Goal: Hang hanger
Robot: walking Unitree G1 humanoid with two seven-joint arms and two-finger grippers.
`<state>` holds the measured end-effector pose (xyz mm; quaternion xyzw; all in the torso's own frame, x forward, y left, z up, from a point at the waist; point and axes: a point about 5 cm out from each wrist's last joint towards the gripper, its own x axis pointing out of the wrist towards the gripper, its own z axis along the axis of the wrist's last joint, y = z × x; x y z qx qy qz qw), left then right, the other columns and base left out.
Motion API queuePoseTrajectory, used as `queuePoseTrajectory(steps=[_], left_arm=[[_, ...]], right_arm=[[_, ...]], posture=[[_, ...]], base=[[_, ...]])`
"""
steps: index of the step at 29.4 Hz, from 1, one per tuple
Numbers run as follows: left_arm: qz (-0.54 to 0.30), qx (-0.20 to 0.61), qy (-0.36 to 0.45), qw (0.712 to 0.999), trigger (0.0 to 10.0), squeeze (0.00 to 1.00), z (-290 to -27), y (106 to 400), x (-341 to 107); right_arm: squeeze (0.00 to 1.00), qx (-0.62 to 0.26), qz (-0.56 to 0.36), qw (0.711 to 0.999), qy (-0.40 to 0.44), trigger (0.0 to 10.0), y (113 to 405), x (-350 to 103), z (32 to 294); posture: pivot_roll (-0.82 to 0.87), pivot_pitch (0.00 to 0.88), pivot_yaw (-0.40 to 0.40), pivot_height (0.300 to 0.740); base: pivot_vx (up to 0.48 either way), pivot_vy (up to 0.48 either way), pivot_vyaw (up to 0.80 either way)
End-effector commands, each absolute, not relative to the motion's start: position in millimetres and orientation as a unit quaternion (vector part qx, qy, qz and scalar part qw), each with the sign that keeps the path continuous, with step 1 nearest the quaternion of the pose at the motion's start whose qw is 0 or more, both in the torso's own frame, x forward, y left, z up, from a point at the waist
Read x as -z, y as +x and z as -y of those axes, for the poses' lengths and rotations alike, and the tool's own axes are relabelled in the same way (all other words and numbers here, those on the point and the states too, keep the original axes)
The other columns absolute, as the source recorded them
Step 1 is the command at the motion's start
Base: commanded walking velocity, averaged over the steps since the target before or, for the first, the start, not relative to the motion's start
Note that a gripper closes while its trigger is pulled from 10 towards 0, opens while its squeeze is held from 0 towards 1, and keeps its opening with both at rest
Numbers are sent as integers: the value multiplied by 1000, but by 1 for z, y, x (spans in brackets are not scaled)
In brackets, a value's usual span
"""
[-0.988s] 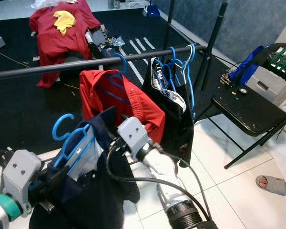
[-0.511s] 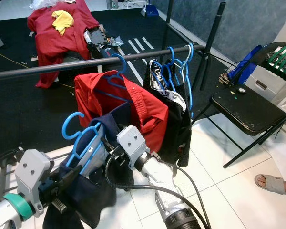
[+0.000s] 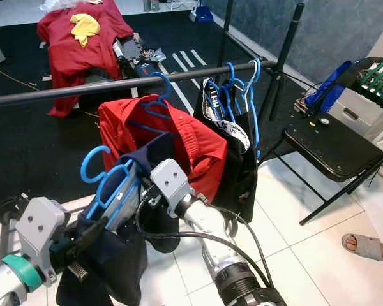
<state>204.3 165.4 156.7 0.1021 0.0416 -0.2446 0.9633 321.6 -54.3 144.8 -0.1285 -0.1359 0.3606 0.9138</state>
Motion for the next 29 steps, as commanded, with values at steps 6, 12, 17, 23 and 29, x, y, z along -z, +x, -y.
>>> queuePoseTrajectory(steps=[6,12,17,23,29], left_arm=[[-39,229,119,965,10000,0,-164,209,-153],[-51,234,183,953,10000,0,-173,207,-149],[-56,235,230,943,10000,0,-183,205,-148],[-72,252,277,925,10000,0,-203,196,-149],[-69,291,384,874,10000,0,-220,194,-158]], right_arm=[[0,-356,154,913,-130,0,317,-148,58],[0,-327,145,920,-161,0,315,-148,78],[0,-330,120,918,-187,0,312,-142,93],[0,-317,75,919,-223,0,310,-131,125],[0,-318,46,915,-243,0,311,-127,143]], posture=[[-15,73,48,740],[-20,80,48,740],[-20,86,50,740],[-21,100,52,740],[-14,108,50,740]], base=[[0,0,0],[0,0,0],[0,0,0],[0,0,0],[0,0,0]])
